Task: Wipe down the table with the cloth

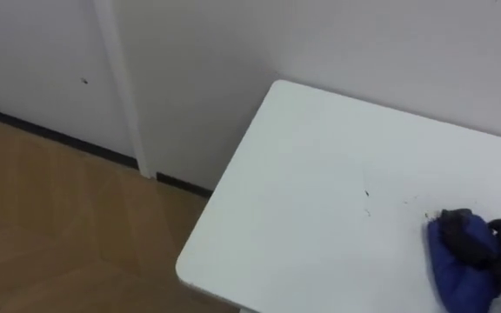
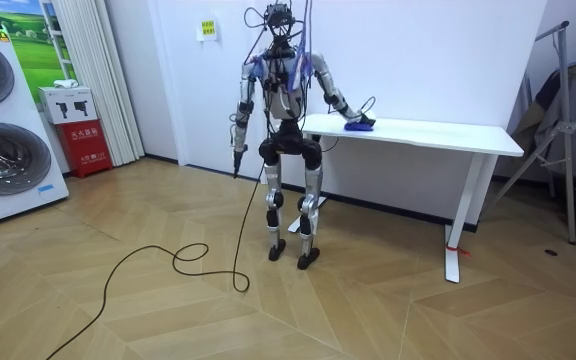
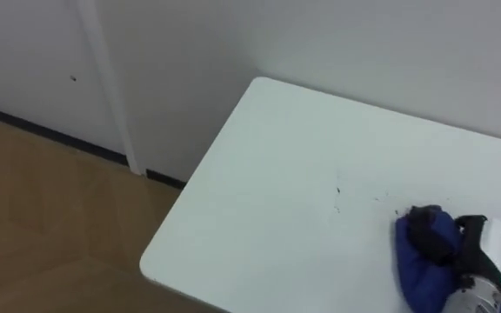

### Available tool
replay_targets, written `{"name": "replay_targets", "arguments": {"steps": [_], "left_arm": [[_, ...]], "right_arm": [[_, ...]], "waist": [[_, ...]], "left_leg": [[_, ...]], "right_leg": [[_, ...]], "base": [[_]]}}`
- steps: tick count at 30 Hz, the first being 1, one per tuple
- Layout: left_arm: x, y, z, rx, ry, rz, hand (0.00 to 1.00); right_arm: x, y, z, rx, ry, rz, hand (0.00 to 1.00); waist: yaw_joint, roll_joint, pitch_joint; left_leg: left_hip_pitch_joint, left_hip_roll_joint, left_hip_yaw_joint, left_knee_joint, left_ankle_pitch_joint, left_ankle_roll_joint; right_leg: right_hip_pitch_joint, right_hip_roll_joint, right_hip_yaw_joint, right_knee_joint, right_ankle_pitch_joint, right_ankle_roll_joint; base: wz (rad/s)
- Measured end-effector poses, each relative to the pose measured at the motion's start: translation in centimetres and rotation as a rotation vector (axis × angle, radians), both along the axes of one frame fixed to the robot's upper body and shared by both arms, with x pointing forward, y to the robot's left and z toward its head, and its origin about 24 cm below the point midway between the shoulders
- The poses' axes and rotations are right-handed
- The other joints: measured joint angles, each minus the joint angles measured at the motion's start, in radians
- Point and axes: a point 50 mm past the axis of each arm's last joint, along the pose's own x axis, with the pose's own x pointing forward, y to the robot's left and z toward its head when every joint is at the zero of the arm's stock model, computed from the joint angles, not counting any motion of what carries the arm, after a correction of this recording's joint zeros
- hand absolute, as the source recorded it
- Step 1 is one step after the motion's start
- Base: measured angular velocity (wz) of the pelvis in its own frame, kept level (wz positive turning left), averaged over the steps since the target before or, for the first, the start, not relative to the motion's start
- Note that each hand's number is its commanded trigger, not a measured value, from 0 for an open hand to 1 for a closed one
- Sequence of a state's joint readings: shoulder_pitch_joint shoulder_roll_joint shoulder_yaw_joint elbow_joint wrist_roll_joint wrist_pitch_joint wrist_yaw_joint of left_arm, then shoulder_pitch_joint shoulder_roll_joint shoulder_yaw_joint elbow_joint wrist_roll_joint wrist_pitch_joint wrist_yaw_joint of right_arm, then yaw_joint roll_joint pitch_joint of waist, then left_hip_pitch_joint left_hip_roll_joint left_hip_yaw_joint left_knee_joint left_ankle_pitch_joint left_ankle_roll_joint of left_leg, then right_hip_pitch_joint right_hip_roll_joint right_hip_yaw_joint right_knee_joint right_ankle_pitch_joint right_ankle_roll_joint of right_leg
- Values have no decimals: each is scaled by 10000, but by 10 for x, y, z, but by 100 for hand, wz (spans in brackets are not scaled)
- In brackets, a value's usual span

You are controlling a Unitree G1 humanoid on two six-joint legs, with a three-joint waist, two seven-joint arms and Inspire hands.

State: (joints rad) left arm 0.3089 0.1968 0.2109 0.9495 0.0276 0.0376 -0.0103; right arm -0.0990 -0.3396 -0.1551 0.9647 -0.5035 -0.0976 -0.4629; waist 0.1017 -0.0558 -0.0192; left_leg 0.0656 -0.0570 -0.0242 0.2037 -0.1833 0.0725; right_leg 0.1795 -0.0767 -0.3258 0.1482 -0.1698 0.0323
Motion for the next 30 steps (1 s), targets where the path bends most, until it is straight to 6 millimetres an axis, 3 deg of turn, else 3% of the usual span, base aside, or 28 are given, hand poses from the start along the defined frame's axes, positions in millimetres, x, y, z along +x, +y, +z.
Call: {"name": "replay_targets", "arguments": {"steps": [1, 2, 3, 4, 5, 6, 8, 10, 11, 13, 15, 16, 17, 20, 22, 23, 25, 27, 30], "left_arm": [[3, -4, -2, -98, -33, -50, 0], [8, -11, -4, -290, -49, -179, 0], [8, -15, -7, -446, 122, -316, 0], [9, -16, -8, -490, 176, -375, 0], [9, -17, -9, -543, 260, -375, 0], [11, -17, -9, -569, 253, -440, 0], [13, -18, -8, -668, 171, -555, 0], [3, -16, -8, -631, 381, -495, 0], [-10, -14, -8, -588, 684, -383, 0], [-25, -10, -7, -516, 1115, -211, 0], [-37, -8, -5, -466, 1302, 345, 0], [-39, -7, -5, -445, 1347, 394, 0], [-49, -5, -4, -405, 1508, 607, 0], [-56, 5, 1, -103, 1546, 947, 0], [-54, 8, 2, 20, 1410, 848, 0], [-51, 10, 3, 79, 1274, 788, 0], [-43, 11, 4, 141, 971, 662, 0], [-37, 11, 4, 163, 780, 522, 0], [-34, 5, 2, -28, 842, 228, 0]], "right_arm": [[5, 2, 2, -69, 17, 58, 100], [23, 11, 11, -187, -86, 485, 100], [47, 34, 25, -368, -392, 1648, 100], [62, 52, 35, -489, -707, 2505, 100], [93, 89, 60, -692, -1519, 4332, 100], [118, 121, 86, -978, -2281, 5912, 100], [143, 144, 120, -1303, -3252, 7194, 100], [152, 146, 131, -1375, -3564, 7280, 100], [154, 140, 130, -1302, -3523, 7096, 100], [144, 117, 106, -969, -2586, 6357, 100], [100, 63, 54, -714, -451, 4618, 100], [85, 51, 41, -651, 174, 4221, 100], [68, 36, 35, 76, -304, 3273, 100], [43, 2, 27, 369, -150, 1886, 100], [27, -14, 21, 487, 151, 1026, 100], [17, -25, 19, 557, 384, 510, 100], [0, -41, 17, 617, 613, -307, 100], [-14, -52, 16, 526, 754, -1057, 100], [-12, -50, 16, 301, 808, -1149, 100]], "waist": [[156, 49, 23], [489, 113, 91], [689, 101, 90], [798, 121, 156], [883, 176, 283], [962, 129, 358], [1227, 101, 426], [1444, 53, 396], [1491, -35, 366], [1431, -140, 375], [1397, -266, 314], [1381, -274, 312], [1148, -252, 305], [575, -249, 267], [304, -280, 62], [111, -209, 30], [-52, -171, 1], [-115, -85, 25], [-124, 65, 32]], "left_leg": [[-15, 50, 131, -4, 5, -7], [-83, 150, 414, -17, 19, -37], [-218, 251, 645, -52, 61, -97], [-249, 307, 749, -69, 85, -133], [-379, 411, 887, -64, 123, -195], [-490, 465, 879, -38, 164, -260], [-634, 476, 763, -44, 250, -311], [-654, 424, 538, -119, 331, -309], [-635, 394, 348, -150, 331, -309], [-595, 321, 23, -141, 328, -301], [-589, 240, -53, -147, 302, -255], [-590, 219, -42, -151, 301, -252], [-595, 168, -44, -149, 300, -250], [-545, 109, 49, -134, 300, -251], [-501, 126, 189, -126, 300, -250], [-401, 121, 202, -124, 299, -250], [-258, 130, 225, -129, 268, -214], [-224, 197, 320, -107, 112, -187], [-219, 310, 632, 63, -1, -217]], "right_leg": [[-106, 7, 96, 115, 2, -4], [-368, 43, 306, 267, 32, -54], [-642, 118, 517, 299, 94, -156], [-762, 149, 573, 355, 122, -202], [-966, 225, 618, 398, 165, -279], [-1189, 285, 622, 362, 194, -345], [-1282, 326, 559, 268, 196, -393], [-1171, 304, 326, 160, 178, -383], [-1037, 298, 118, 72, 177, -377], [-799, 249, -140, -47, 169, -363], [-572, 159, -341, -122, 140, -315], [-565, 128, -341, -118, 113, -270], [-549, 75, -313, -71, 64, -191], [-449, 28, -255, -124, 14, -114], [-415, 28, -132, -136, 13, -112], [-308, 32, -169, -142, 11, -109], [-171, 69, -172, -118, 2, -97], [-146, 127, -137, -98, -43, -77], [-183, 160, 34, 74, -55, -105]], "base": [[-52], [-72], [-74], [-55], [-28], [-11], [31], [53], [52], [63], [71], [41], [7], [-4], [-8], [-4], [-8], [-32], [-41]]}}
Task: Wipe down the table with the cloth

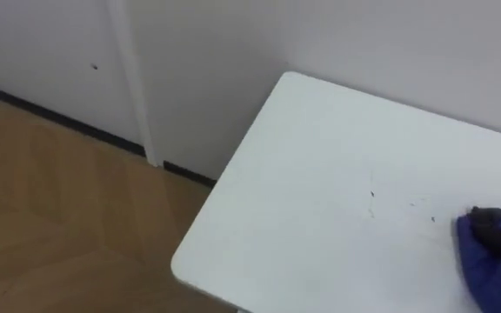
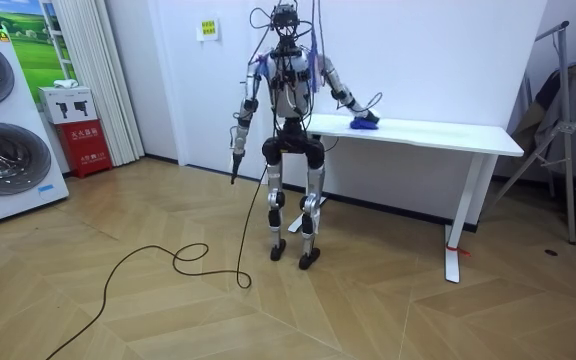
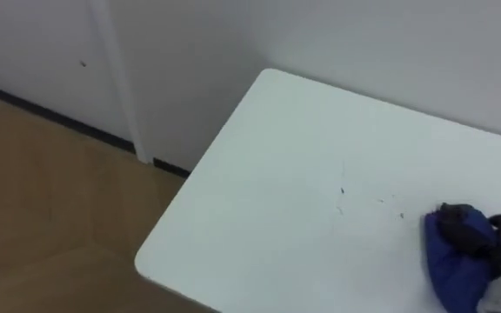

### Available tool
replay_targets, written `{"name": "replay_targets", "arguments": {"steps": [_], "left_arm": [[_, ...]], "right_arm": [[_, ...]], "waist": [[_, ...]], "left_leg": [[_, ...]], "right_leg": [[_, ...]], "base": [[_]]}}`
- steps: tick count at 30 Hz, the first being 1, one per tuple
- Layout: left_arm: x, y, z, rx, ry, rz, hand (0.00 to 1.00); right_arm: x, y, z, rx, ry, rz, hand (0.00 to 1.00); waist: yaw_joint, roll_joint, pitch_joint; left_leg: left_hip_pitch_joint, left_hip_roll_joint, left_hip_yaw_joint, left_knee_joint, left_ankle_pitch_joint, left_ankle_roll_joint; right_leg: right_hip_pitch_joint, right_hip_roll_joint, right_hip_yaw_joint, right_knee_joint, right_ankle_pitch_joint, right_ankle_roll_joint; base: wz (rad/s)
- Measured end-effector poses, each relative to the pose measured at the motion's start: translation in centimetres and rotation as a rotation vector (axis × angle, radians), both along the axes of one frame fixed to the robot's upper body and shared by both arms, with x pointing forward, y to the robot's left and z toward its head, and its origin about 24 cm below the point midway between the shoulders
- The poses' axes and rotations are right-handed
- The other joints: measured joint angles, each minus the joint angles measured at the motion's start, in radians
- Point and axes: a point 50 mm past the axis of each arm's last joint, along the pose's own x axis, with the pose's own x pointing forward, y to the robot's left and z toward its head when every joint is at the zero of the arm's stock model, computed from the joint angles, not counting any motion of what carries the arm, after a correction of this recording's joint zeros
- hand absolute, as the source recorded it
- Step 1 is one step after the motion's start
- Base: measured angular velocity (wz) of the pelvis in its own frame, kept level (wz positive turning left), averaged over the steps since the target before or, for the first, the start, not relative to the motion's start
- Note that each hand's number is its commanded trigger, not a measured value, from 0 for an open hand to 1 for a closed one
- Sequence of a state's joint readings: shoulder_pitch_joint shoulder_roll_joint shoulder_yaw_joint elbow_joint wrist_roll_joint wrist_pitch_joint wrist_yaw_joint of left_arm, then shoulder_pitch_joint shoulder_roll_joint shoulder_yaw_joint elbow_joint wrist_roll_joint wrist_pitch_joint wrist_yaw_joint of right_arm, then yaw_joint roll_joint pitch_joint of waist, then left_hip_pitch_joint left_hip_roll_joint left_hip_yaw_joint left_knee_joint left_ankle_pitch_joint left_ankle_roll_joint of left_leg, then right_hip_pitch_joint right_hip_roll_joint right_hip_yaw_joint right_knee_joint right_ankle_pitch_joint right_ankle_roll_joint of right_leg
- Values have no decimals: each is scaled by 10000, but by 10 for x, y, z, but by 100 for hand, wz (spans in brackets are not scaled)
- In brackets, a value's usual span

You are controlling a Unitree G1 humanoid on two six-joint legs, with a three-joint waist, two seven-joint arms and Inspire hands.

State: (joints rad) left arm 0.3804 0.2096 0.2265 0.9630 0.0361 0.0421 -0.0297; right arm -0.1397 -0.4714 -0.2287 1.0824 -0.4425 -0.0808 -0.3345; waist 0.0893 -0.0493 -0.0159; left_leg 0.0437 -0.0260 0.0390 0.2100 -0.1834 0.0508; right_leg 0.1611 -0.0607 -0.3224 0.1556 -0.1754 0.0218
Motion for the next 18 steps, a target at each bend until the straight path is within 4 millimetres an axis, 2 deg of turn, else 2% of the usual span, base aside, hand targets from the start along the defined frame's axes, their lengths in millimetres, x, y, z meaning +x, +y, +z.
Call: {"name": "replay_targets", "arguments": {"steps": [1, 2, 3, 4, 6, 7, 8, 9, 10, 11, 13, 15, 16, 18], "left_arm": [[5, -6, -3, -167, 6, -248, 0], [10, -12, -6, -368, 19, -436, 0], [12, -15, -7, -456, 16, -483, 0], [15, -20, -9, -589, 31, -487, 0], [19, -23, -12, -718, 67, -517, 0], [20, -24, -12, -738, 83, -516, 0], [24, -24, -12, -792, 30, -472, 0], [29, -25, -12, -816, -91, -493, 0], [31, -25, -13, -826, -113, -515, 0], [28, -26, -13, -868, -66, -398, 0], [18, -26, -13, -876, 127, -254, 0], [5, -26, -12, -837, 524, -118, 0], [2, -25, -12, -781, 612, -76, 0], [-10, -22, -9, -606, 661, 255, 0]], "right_arm": [[6, 4, 1, -121, -18, 80, 100], [14, 13, 1, -240, -99, 215, 100], [21, 21, 0, -163, -188, 373, 100], [39, 38, 4, -232, -339, 1072, 100], [84, 102, 17, -253, -966, 3778, 100], [97, 121, 23, -219, -1247, 4512, 100], [115, 154, 34, -258, -1704, 5828, 100], [127, 172, 45, -470, -2050, 6770, 100], [131, 178, 50, -577, -2195, 7153, 100], [135, 185, 56, -861, -2355, 7603, 100], [135, 185, 56, -1158, -2334, 7895, 100], [124, 172, 38, -1368, -1580, 7671, 100], [106, 155, 20, -958, -1100, 6973, 100], [82, 137, 7, -463, -1621, 5960, 100]], "waist": [[105, 106, 24], [410, 180, 64], [539, 209, 86], [707, 247, 94], [1097, 278, 130], [1123, 322, 179], [1181, 249, 259], [1458, 226, 325], [1563, 210, 341], [1684, 179, 323], [1683, 156, 297], [1564, 136, 288], [1528, 127, 286], [1196, 85, 236]], "left_leg": [[17, 57, 171, 64, -40, -29], [34, 154, 439, 102, -57, -64], [15, 195, 539, 121, -56, -74], [-44, 278, 734, 125, -21, -129], [-163, 408, 970, 102, 81, -244], [-179, 455, 978, 103, 119, -259], [-238, 492, 949, 79, 191, -292], [-341, 497, 872, 37, 256, -340], [-377, 494, 782, 40, 290, -345], [-427, 448, 582, -1, 343, -337], [-487, 362, 313, -28, 381, -328], [-482, 271, 60, -63, 378, -308], [-474, 232, 4, -59, 381, -290], [-271, 122, -36, -96, 383, -286]], "right_leg": [[-41, 35, 148, 10, 31, -67], [-154, 79, 365, 62, 76, -139], [-244, 107, 485, 141, 89, -160], [-447, 108, 638, 175, 118, -222], [-960, 232, 999, 348, 53, -299], [-980, 270, 1011, 341, 71, -332], [-1053, 317, 993, 343, 78, -404], [-1120, 352, 963, 294, 102, -468], [-1130, 362, 942, 266, 110, -495], [-1083, 339, 753, 192, 137, -561], [-1008, 271, 434, 142, 103, -564], [-865, 220, 159, 123, 55, -513], [-776, 195, 116, 114, 36, -481], [-475, 99, 23, -36, -25, -379]], "base": [[-51], [-61], [-69], [-61], [-57], [-19], [10], [23], [47], [63], [56], [41], [43], [27]]}}
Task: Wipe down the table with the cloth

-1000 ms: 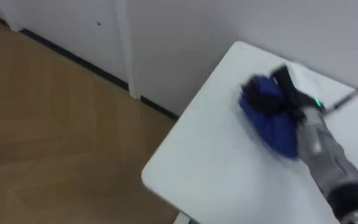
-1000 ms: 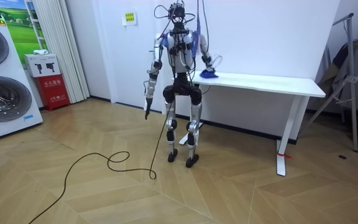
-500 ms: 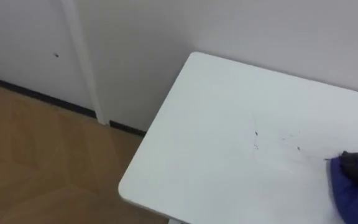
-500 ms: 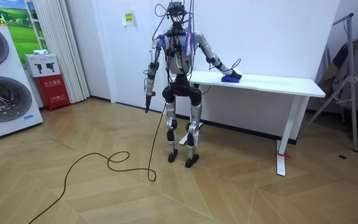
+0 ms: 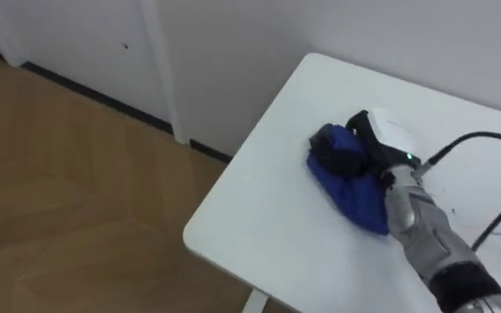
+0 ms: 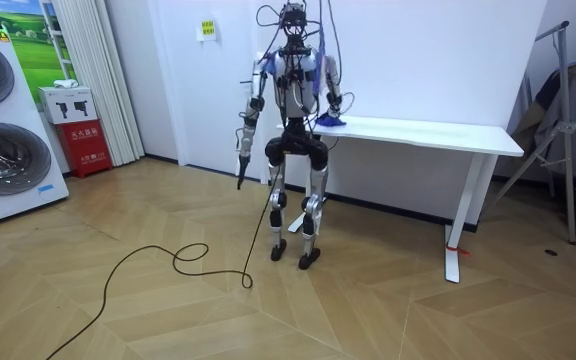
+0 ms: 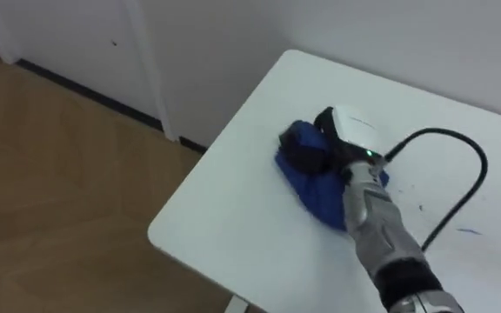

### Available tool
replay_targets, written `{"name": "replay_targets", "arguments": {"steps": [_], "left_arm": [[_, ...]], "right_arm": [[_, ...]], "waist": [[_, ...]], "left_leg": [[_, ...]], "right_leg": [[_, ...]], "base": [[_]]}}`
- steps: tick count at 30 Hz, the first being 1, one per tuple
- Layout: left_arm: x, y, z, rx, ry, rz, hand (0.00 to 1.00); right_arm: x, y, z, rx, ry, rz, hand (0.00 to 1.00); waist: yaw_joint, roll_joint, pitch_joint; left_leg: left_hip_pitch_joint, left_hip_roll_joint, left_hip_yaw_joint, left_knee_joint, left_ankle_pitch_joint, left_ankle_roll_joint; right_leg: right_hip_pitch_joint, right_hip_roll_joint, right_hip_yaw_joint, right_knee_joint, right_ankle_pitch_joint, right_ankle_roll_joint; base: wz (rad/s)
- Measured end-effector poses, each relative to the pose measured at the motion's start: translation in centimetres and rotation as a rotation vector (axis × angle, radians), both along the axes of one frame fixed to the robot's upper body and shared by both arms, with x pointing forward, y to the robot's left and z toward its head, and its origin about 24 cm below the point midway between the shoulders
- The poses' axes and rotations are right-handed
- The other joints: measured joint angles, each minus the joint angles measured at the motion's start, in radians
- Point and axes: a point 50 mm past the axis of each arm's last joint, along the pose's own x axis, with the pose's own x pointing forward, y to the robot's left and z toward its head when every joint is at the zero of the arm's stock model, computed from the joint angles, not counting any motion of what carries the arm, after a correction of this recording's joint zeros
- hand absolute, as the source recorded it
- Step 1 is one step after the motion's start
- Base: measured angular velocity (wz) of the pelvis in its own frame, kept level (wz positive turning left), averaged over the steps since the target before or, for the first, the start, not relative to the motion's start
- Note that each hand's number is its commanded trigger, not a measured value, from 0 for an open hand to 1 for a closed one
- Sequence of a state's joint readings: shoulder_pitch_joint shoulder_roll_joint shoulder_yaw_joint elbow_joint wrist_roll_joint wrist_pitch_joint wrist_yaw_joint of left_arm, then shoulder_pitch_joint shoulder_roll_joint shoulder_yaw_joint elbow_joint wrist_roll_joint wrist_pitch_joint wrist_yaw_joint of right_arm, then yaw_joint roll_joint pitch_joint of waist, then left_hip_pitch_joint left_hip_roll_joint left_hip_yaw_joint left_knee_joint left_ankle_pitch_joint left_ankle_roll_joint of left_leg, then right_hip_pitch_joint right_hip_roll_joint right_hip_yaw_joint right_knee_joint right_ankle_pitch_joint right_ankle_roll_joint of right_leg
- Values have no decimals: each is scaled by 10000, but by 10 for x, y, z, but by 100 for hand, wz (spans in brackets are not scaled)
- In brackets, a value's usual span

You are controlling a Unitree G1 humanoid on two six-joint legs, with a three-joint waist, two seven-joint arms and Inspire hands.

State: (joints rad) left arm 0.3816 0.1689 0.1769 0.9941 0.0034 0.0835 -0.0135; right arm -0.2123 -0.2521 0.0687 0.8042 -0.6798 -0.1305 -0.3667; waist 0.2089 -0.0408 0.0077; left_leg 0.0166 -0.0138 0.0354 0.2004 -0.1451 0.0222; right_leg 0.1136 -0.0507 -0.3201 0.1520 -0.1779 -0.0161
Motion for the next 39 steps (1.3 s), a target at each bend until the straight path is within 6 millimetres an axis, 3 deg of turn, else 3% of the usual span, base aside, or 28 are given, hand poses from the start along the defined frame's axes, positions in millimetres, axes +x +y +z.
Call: {"name": "replay_targets", "arguments": {"steps": [1, 3, 4, 5, 9, 13, 15, 16, 17, 18, 19, 21, 22, 23, 25, 27, 28, 29, 30, 31, 32, 33, 34, 35, 36, 37, 38, 39], "left_arm": [[-1, 2, 1, 88, -66, 121, 0], [-5, 12, 5, 462, -172, 563, 0], [-5, 13, 6, 517, -209, 630, 0], [-4, 15, 7, 630, -298, 758, 0], [2, 18, 8, 736, -541, 808, 0], [13, 14, 6, 571, -736, 251, 0], [30, 5, 2, 270, -888, -442, 0], [34, 2, 0, 192, -868, -581, 0], [46, 0, -2, 101, -923, -818, 0], [58, 0, -4, 64, -978, -890, 0], [65, 1, -3, 71, -1059, -1063, 0], [92, 2, 1, 224, -1915, -1446, 0], [98, 3, 3, 274, -2119, -1555, 0], [106, 5, 5, 349, -2406, -1682, 0], [111, 13, 9, 515, -2547, -1780, 0], [108, 31, 15, 964, -2327, -1913, 0], [106, 37, 17, 1110, -2332, -1801, 0], [99, 41, 19, 1202, -2361, -1445, 0], [88, 42, 18, 1126, -2250, -1110, 0], [82, 42, 17, 1108, -2140, -1021, 0], [68, 42, 16, 1067, -1847, -887, 0], [56, 40, 15, 980, -1713, -730, 0], [50, 40, 15, 988, -1636, -787, 0], [38, 41, 16, 1067, -1375, -851, 0], [25, 43, 17, 1163, -1039, -847, 0], [21, 43, 17, 1165, -918, -851, 0], [12, 40, 16, 1033, -688, -892, 0], [10, 38, 16, 984, -638, -918, 0]], "right_arm": [[-5, -4, -3, 90, -3, -238, 100], [-24, -29, -12, 294, 149, -1462, 100], [-29, -37, -14, 306, 229, -1856, 100], [-43, -55, -18, 287, 443, -2653, 100], [-85, -98, -23, 287, 873, -4850, 100], [-77, -99, -20, 102, 953, -5029, 100], [-48, -79, -14, 38, 975, -4581, 100], [-36, -70, -11, 31, 955, -4188, 100], [-11, -43, -3, -40, 886, -3001, 100], [8, -15, 3, -371, 864, -1762, 100], [18, 1, 5, -490, 843, -1118, 100], [54, 59, 29, -659, 197, 1149, 100], [62, 67, 37, -759, -74, 1580, 100], [74, 75, 53, -837, -603, 2085, 100], [83, 73, 65, -718, -1030, 2087, 100], [80, 53, 59, -809, -724, 1685, 100], [76, 46, 53, -844, -482, 1544, 100], [65, 30, 42, -938, -42, 1190, 100], [54, 14, 38, -635, -184, 753, 100], [49, 5, 36, -632, -190, 556, 100], [35, -16, 28, -721, 65, 25, 100], [18, -42, 24, -745, 280, -795, 100], [7, -56, 20, -750, 442, -1265, 100], [-18, -81, 12, -700, 696, -2354, 100], [-42, -100, 6, -552, 907, -3396, 100], [-51, -109, 5, -557, 978, -3753, 100], [-70, -124, 4, -597, 1166, -4361, 100], [-75, -129, 4, -577, 1166, -4637, 100]], "waist": [[-90, -26, -25], [-636, -146, -130], [-714, -156, -147], [-727, -187, -237], [-796, -199, -264], [-811, -19, -248], [-215, 168, -139], [-13, 257, -94], [305, 347, 8], [641, 370, 20], [835, 379, 26], [1438, 416, 91], [1563, 409, 95], [1686, 396, 91], [1690, 294, 61], [1671, -2, 46], [1650, -137, 40], [1564, -68, 12], [1274, 88, 34], [1106, 72, 33], [800, 6, 2], [449, -47, -2], [292, -101, -1], [-140, -194, -9], [-499, -243, -26], [-659, -266, -37], [-795, -235, -70], [-814, -190, -69]], "left_leg": [[101, -22, -2, -48, -2, 3], [257, -158, -156, -112, -26, 39], [308, -173, -142, -135, -34, 53], [375, -179, -131, -149, -80, 121], [540, -180, -7, -89, -306, 232], [359, -84, 177, 602, -650, 272], [243, 134, 836, 1019, -900, 277], [183, 288, 1055, 1133, -964, 264], [32, 534, 1463, 1351, -1017, 203], [-127, 715, 1681, 1567, -1061, 124], [-196, 793, 1729, 1675, -1105, 54], [-718, 1278, 1590, 2238, -1296, -315], [-922, 1382, 1436, 2329, -1277, -419], [-1295, 1566, 961, 2348, -1138, -678], [-1673, 1949, 350, 2184, -827, -1123], [-1730, 2495, -280, 1885, -553, -1879], [-1714, 2643, -406, 1852, -508, -2121], [-1634, 3140, -492, 1768, -327, -2458], [-1612, 3752, -264, 1633, 18, -2288], [-1591, 3957, 29, 1547, 285, -2117], [-1501, 4247, 574, 1354, 870, -1828], [-1542, 4373, 1003, 1410, 1381, -1565], [-1564, 4346, 1189, 1537, 1450, -1565], [-1703, 4296, 1444, 1909, 1410, -1546], [-1842, 3980, 1484, 2424, 1105, -1469], [-1885, 3719, 1484, 2709, 762, -1370], [-1887, 3068, 1459, 3223, -14, -1179], [-1883, 2764, 1415, 3372, -349, -1158]], "right_leg": [[120, -10, -18, -49, -9, 15], [428, -79, -155, -231, -91, 106], [480, -94, -163, -219, -104, 128], [509, -103, -113, -193, -120, 150], [671, -165, -40, -114, -221, 242], [447, -225, 91, 478, -406, 230], [-321, -441, 122, 1828, -703, 200], [-668, -527, 57, 2373, -744, 271], [-1509, -850, -185, 3969, -862, 445], [-2072, -1441, -250, 5152, -1139, 553], [-2225, -1801, -240, 5508, -1262, 585], [-2486, -2992, -102, 5546, -1303, 717], [-2481, -3179, -55, 5286, -1244, 792], [-2318, -3336, 77, 4390, -932, 953], [-1976, -3343, 145, 2733, -251, 1067], [-1668, -3185, -253, 1639, 761, 1147], [-1751, -3104, -384, 1695, 983, 1368], [-1817, -2691, -554, 2341, 380, 2089], [-1987, -2218, -701, 2895, -87, 1774], [-2059, -2078, -724, 3085, -297, 1679], [-2075, -1845, -767, 3200, -623, 1466], [-1947, -1722, -918, 3158, -776, 1293], [-1884, -1675, -964, 3109, -836, 1230], [-1654, -1530, -1168, 2898, -896, 1133], [-1431, -1507, -1312, 2712, -928, 1061], [-1282, -1498, -1338, 2595, -919, 1043], [-1070, -1512, -1304, 2364, -884, 1016], [-1002, -1444, -1244, 2256, -849, 997]], "base": [[11], [22], [8], [-7], [-13], [-24], [-83], [-117], [-86], [-64], [-34], [-5], [46], [74], [81], [68], [37], [17], [12], [9], [12], [14], [29], [38], [37], [17], [-7], [-28]]}}
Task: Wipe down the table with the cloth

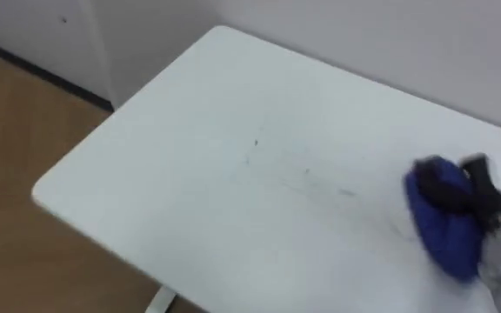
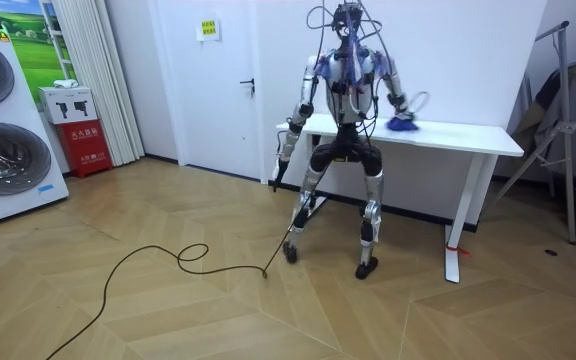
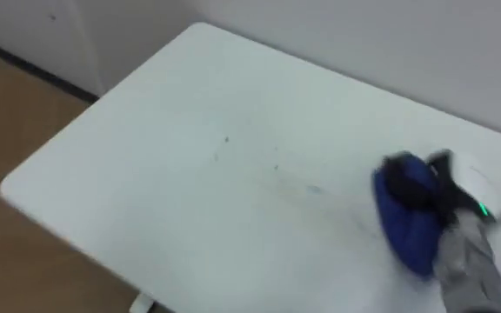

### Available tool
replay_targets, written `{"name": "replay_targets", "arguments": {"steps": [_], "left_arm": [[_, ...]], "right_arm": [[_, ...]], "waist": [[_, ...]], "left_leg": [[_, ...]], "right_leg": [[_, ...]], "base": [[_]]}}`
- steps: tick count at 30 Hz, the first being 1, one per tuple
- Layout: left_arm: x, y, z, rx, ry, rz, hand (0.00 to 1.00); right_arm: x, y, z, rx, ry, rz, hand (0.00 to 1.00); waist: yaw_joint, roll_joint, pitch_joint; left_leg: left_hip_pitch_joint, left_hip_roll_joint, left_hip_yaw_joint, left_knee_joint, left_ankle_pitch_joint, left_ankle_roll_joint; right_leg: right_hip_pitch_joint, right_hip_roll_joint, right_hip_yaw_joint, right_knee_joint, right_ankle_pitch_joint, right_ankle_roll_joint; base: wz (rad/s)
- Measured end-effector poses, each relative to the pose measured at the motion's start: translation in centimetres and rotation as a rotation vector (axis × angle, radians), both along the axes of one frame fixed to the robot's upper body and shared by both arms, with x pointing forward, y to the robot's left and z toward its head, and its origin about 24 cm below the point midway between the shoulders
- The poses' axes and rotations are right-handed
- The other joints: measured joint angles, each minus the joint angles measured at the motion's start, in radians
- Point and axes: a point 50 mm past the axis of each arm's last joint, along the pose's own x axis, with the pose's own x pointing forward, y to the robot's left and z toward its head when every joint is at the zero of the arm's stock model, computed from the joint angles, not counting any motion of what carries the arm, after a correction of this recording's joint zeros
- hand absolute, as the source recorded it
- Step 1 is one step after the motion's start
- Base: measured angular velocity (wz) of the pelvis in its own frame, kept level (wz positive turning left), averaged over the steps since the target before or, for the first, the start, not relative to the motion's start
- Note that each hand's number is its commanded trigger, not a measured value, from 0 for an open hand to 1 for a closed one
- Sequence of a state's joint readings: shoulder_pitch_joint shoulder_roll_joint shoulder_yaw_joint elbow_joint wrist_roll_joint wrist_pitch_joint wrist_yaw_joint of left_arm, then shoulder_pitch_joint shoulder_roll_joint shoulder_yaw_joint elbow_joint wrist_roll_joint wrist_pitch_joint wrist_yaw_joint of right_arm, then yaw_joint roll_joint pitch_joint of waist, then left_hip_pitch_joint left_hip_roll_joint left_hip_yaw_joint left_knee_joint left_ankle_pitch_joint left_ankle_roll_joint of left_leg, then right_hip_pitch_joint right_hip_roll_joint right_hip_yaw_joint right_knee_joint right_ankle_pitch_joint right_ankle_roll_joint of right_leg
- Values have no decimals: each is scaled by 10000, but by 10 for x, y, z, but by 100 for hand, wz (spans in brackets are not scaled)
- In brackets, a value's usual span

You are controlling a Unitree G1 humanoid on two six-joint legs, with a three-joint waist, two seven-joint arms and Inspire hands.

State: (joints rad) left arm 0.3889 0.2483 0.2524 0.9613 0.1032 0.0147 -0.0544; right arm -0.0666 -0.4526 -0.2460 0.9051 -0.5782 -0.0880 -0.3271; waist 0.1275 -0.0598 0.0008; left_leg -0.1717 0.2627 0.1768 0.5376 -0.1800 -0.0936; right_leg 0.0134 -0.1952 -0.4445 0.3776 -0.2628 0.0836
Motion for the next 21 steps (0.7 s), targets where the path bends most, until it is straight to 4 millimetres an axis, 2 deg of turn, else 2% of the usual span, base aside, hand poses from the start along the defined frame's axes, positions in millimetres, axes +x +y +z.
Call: {"name": "replay_targets", "arguments": {"steps": [1, 2, 4, 5, 6, 7, 8, 9, 11, 12, 13, 14, 16, 18, 19, 21], "left_arm": [[-2, -2, -1, -46, 25, 25, 0], [-5, -3, -1, -77, 98, 76, 0], [-5, -7, -3, -216, 44, 188, 0], [-2, -12, -5, -350, -41, 228, 0], [1, -14, -6, -401, -69, 235, 0], [7, -15, -7, -408, -208, 167, 0], [14, -17, -8, -490, -344, 217, 0], [19, -18, -8, -499, -441, 253, 0], [56, -22, -9, -382, -1236, 238, 0], [67, -24, -8, -410, -1519, 211, 0], [87, -30, -6, -588, -2192, 261, 0], [101, -35, -3, -775, -2774, 199, 0], [109, -40, 0, -948, -3233, 104, 0], [93, -40, -1, -997, -3011, 301, 0], [86, -39, -2, -965, -2847, 368, 0], [67, -34, -3, -832, -2472, 681, 0]], "right_arm": [[-8, -6, 0, 110, -60, -438, 100], [-8, -6, -1, 295, -190, -608, 100], [2, -2, 1, 371, -318, -496, 100], [14, 6, 3, 389, -493, -409, 100], [26, 18, 5, 338, -799, -184, 100], [33, 25, 6, 332, -950, 5, 100], [52, 48, 10, 435, -1277, 718, 100], [61, 61, 13, 494, -1461, 1154, 100], [88, 116, 17, 958, -1971, 2929, 100], [94, 128, 19, 1033, -2015, 3380, 100], [104, 148, 23, 1230, -2031, 4207, 100], [108, 160, 24, 1352, -2032, 4696, 100], [108, 165, 23, 1298, -2177, 4874, 100], [94, 158, 12, 984, -2041, 4771, 100], [89, 155, 8, 895, -2033, 4666, 100], [67, 142, -5, 632, -2072, 4159, 100]], "waist": [[-14, 80, -2], [164, 201, -59], [626, 358, -63], [761, 494, -55], [844, 563, -26], [979, 590, -29], [1074, 659, -56], [1069, 663, -56], [1012, 708, -35], [1011, 710, -30], [991, 693, -13], [984, 669, 0], [960, 618, 13], [619, 525, 7], [498, 539, 25], [180, 409, 4]], "left_leg": [[47, -578, -141, -50, -520, 242], [355, -947, -154, -410, -754, 301], [1021, -997, -197, -1086, -883, 65], [1346, -1062, -136, -1439, -892, 55], [1537, -1096, 100, -1795, -856, 78], [1632, -1098, 224, -1948, -821, 76], [1718, -1100, 275, -2157, -798, 62], [1774, -1099, 266, -2233, -775, 46], [1766, -1105, 147, -2516, -575, -7], [1767, -1118, 127, -2610, -508, -9], [1844, -1160, 112, -2856, -365, -25], [1857, -1198, 8, -3053, -250, -29], [1862, -1216, -187, -3254, -151, -47], [1964, -1251, -455, -3395, -113, -59], [2014, -1259, -512, -3401, -113, -59], [2187, -1304, -534, -3407, -114, -58]], "right_leg": [[69, 139, 143, -173, 69, -18], [5, 261, 490, -222, 102, -7], [11, 534, 1176, -550, 364, 19], [62, 616, 1492, -840, 608, 35], [-18, 626, 1611, -915, 772, 47], [-132, 629, 1623, -914, 845, 33], [-252, 684, 1626, -928, 985, -40], [-302, 704, 1614, -930, 1034, -76], [-438, 746, 1425, -1003, 1093, -158], [-445, 749, 1407, -1051, 1100, -169], [-497, 740, 1409, -1054, 1103, -173], [-500, 724, 1354, -1063, 1103, -173], [-451, 719, 1212, -1111, 1102, -173], [-73, 722, 815, -1439, 1100, -168], [36, 722, 756, -1495, 1097, -163], [422, 721, 530, -1808, 1110, -101]], "base": [[-59], [-98], [-115], [-104], [-103], [-99], [-84], [-71], [-10], [15], [18], [21], [32], [42], [44], [38]]}}
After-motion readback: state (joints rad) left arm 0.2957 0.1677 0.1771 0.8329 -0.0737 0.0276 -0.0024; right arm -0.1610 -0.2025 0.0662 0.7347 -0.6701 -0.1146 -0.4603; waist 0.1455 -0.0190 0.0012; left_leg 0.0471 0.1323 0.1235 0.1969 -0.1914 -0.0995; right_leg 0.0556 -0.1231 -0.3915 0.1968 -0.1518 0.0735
